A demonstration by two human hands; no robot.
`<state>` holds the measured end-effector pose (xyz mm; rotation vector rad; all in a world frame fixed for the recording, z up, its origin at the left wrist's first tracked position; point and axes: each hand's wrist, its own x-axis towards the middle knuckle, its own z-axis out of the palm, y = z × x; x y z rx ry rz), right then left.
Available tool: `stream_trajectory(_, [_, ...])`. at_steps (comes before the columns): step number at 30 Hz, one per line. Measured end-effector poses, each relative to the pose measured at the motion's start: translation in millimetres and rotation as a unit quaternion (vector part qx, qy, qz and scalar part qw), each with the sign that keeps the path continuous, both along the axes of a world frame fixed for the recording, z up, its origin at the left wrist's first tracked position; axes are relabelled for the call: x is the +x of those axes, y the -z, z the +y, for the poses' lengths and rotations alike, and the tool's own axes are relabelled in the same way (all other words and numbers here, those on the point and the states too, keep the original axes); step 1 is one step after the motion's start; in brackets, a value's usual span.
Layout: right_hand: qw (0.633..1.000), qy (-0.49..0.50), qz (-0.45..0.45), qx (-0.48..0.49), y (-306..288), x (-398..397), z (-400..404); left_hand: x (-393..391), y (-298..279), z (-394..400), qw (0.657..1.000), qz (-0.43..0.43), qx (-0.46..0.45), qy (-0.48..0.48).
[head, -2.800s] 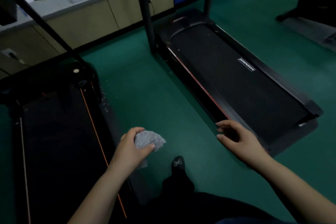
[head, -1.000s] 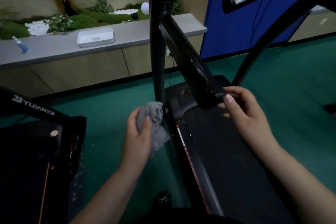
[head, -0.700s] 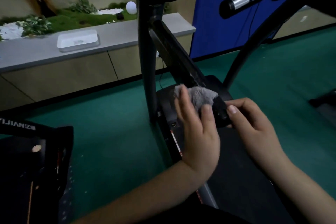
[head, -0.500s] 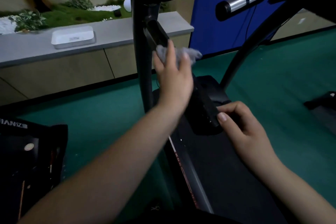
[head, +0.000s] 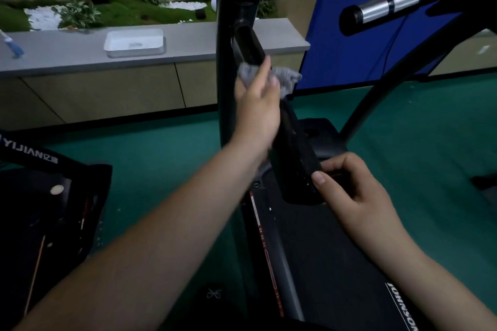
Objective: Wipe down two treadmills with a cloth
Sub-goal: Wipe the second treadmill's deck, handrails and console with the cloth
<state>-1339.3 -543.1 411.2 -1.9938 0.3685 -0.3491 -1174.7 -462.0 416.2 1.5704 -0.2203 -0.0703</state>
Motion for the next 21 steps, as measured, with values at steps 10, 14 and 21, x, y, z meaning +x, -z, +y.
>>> stream_trajectory(10, [0.992,0.039,0.037,-0.111,-23,25,12,-31,28,16,0.99,-0.141,0.003,0.023])
stream_trajectory(14, [0.983,0.085,0.078,-0.144,-28,36,23,31,23,20,0.928,-0.338,0.101,0.122])
stream_trajectory(21, [0.959,0.178,0.145,-0.166,-33,47,47,178,1,5,0.857,-0.43,0.239,0.153])
